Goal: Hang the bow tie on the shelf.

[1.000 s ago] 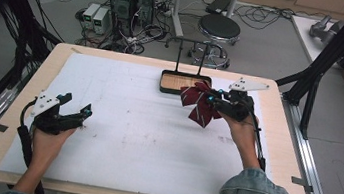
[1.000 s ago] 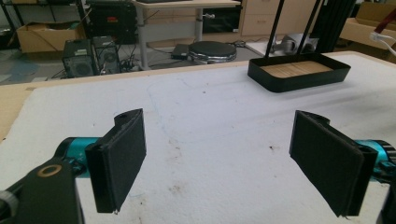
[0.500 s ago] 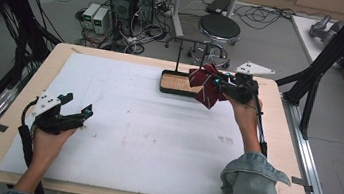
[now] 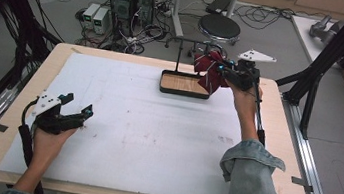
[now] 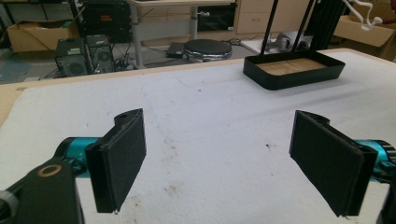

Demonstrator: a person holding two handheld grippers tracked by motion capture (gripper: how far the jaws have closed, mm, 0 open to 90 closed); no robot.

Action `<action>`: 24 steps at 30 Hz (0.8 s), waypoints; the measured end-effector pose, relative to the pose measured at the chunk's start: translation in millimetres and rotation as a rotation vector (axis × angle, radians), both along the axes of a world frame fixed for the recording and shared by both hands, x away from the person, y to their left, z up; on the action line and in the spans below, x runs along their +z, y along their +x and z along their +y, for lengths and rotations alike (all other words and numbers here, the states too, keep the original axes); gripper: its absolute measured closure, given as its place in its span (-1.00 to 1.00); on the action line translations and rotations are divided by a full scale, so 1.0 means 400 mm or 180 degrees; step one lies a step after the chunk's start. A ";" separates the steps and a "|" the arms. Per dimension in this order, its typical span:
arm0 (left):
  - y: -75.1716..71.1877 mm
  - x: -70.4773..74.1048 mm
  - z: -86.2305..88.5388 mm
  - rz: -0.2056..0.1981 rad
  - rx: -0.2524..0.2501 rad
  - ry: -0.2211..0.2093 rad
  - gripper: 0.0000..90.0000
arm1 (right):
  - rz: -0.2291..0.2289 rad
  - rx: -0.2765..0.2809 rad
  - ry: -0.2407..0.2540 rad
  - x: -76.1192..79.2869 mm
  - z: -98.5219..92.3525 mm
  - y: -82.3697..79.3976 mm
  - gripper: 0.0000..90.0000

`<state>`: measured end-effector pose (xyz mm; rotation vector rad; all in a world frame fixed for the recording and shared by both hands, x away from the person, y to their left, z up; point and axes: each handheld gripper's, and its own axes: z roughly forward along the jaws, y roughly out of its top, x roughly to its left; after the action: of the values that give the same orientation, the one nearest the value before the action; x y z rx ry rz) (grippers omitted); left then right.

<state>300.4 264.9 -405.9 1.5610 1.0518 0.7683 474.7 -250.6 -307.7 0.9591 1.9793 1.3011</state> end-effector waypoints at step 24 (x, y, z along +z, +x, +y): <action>0.003 -0.006 -0.001 0.0031 -0.0016 -0.0011 -0.58 | 0.0133 -0.0519 0.0185 -0.066 -0.055 0.069 0.68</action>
<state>301.6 264.4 -408.3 1.5653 1.0555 0.7558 502.4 -272.6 -334.2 1.1584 1.8599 1.2626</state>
